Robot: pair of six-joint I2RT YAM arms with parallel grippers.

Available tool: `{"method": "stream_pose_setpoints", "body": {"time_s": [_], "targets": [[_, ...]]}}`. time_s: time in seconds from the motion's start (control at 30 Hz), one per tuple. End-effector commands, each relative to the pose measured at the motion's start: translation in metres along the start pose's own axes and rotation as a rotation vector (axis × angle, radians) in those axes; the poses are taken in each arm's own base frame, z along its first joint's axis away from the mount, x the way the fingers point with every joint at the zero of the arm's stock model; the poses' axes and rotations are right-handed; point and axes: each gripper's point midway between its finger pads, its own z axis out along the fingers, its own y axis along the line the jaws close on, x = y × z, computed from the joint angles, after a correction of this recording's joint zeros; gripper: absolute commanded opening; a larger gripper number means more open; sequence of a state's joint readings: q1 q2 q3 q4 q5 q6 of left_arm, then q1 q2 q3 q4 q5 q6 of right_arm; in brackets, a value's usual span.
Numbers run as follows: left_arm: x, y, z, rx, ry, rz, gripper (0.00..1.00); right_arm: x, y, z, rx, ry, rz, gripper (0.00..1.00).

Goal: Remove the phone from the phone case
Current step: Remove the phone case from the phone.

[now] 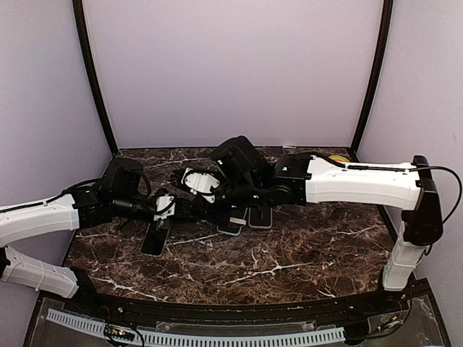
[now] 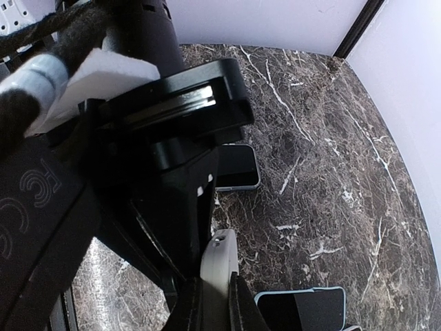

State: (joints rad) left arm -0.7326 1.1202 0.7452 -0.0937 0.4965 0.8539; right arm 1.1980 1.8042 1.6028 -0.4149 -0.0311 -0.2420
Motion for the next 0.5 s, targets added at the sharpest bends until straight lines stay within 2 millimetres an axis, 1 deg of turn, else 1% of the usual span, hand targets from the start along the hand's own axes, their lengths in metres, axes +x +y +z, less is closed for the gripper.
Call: {"method": "stream_pose_setpoints", "body": {"time_s": [0.0,0.17,0.3,0.47], "targets": [[-0.019,0.033,-0.01,-0.138,-0.031,0.062,0.0,-0.002,0.014,-0.018,-0.027,-0.009,0.005,0.0],[-0.014,0.037,-0.012,-0.162,-0.005,0.068,0.0,0.012,0.014,-0.02,-0.014,0.022,0.009,0.0],[-0.011,0.039,-0.013,-0.176,0.009,0.071,0.0,0.015,0.016,-0.023,-0.02,0.024,0.013,0.0],[-0.009,0.041,-0.014,-0.189,0.02,0.073,0.0,0.024,0.018,-0.025,-0.024,0.044,0.02,0.0]]}}
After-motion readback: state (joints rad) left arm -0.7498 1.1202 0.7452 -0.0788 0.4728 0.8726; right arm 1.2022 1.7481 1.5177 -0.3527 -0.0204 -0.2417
